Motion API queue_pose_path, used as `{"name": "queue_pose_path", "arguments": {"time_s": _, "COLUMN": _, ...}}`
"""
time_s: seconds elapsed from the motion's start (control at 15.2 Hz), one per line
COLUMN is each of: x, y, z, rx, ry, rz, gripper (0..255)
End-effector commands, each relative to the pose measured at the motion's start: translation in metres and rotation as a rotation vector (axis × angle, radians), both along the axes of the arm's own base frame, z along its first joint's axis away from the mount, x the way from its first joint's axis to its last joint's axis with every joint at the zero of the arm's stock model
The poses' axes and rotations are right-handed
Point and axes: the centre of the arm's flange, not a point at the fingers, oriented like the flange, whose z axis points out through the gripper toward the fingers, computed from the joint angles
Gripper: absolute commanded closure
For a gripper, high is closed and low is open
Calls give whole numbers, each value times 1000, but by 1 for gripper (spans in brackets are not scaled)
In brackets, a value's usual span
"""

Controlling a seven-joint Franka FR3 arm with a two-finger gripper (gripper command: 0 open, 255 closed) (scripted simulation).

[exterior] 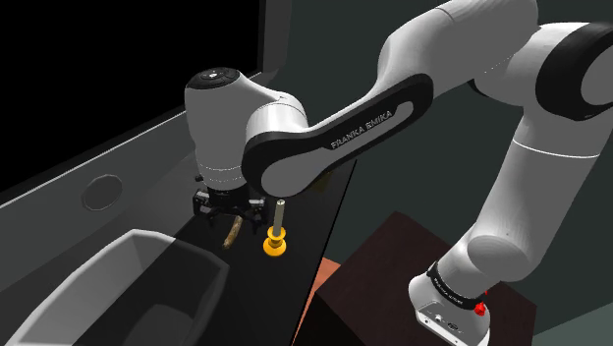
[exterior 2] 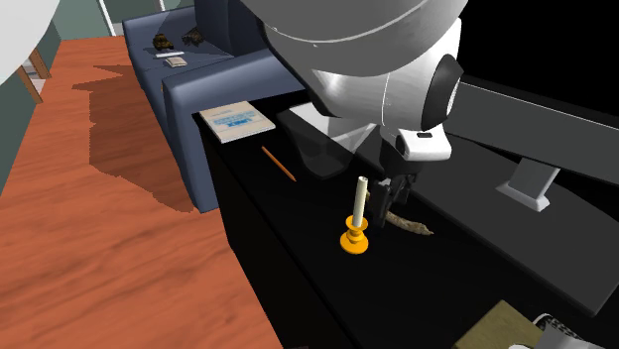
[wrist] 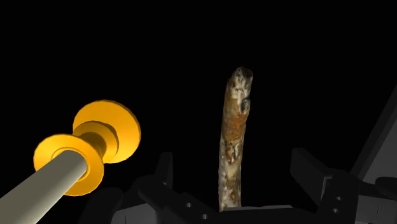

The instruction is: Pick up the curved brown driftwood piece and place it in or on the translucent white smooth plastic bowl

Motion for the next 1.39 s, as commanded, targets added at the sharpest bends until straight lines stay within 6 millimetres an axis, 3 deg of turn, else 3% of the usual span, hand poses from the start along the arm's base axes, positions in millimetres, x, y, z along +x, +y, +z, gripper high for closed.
{"name": "queue_pose_path", "arguments": {"time_s": 0.0, "x": 0, "y": 0, "z": 0, "rx": 0, "ry": 0, "rz": 0, "gripper": 0}}
{"name": "queue_pose_path", "arguments": {"time_s": 0.07, "x": 0, "y": 0, "z": 0, "rx": 0, "ry": 0, "rz": 0, "gripper": 0}}
{"name": "queue_pose_path", "arguments": {"time_s": 0.13, "x": 0, "y": 0, "z": 0, "rx": 0, "ry": 0, "rz": 0, "gripper": 255}}
{"name": "queue_pose_path", "arguments": {"time_s": 0.73, "x": 0, "y": 0, "z": 0, "rx": 0, "ry": 0, "rz": 0, "gripper": 255}}
{"name": "queue_pose_path", "arguments": {"time_s": 1.32, "x": 0, "y": 0, "z": 47, "rx": 0, "ry": 0, "rz": 0, "gripper": 255}}
